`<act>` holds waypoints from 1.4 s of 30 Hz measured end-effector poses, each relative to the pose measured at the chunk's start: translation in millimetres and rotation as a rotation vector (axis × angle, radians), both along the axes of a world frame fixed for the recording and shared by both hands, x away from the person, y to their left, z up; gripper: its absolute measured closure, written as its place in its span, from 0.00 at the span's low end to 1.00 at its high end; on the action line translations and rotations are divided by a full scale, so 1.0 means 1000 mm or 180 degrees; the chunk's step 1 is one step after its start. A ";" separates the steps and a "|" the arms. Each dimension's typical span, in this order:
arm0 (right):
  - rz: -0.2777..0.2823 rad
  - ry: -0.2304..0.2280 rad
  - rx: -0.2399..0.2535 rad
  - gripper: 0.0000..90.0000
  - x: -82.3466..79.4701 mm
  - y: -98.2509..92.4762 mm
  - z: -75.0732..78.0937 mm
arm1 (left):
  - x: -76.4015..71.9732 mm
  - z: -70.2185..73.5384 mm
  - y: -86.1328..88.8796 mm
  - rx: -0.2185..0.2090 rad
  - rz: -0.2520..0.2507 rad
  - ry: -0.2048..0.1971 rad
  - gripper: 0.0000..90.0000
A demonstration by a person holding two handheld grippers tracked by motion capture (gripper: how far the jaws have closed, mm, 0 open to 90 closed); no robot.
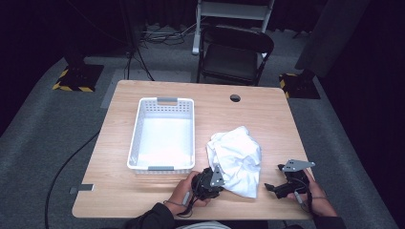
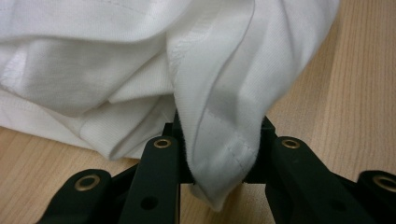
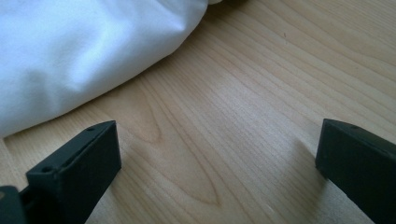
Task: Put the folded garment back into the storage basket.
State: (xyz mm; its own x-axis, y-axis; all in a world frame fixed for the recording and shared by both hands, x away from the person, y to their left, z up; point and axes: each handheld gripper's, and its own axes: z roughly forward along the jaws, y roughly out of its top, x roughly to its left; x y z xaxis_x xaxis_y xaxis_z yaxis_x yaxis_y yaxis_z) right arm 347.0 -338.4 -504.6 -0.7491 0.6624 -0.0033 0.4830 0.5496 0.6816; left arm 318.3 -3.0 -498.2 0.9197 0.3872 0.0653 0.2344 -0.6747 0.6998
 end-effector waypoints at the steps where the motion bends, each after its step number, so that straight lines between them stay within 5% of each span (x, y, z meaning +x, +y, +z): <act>1: -0.0003 0.0013 -0.0013 0.00 0.000 0.000 0.000 | 0.000 0.000 0.000 0.0000 0.0000 0.0000 0.80; 18: -0.0005 0.0034 -0.0071 0.02 0.000 0.001 0.002 | 0.000 -0.001 0.000 -0.0046 0.0008 0.0022 0.80; 29: -0.0040 -0.0050 -0.0160 0.03 0.005 0.009 0.021 | 0.000 -0.002 -0.001 -0.0057 0.0003 0.0014 0.79; 35: -0.0023 -0.0081 0.0037 0.04 0.011 0.016 0.034 | 0.000 -0.002 -0.001 -0.0057 0.0001 0.0013 0.79; 42: -0.0015 -0.0104 0.0045 0.04 0.018 0.027 0.045 | 0.000 -0.002 -0.001 -0.0053 -0.0003 0.0004 0.79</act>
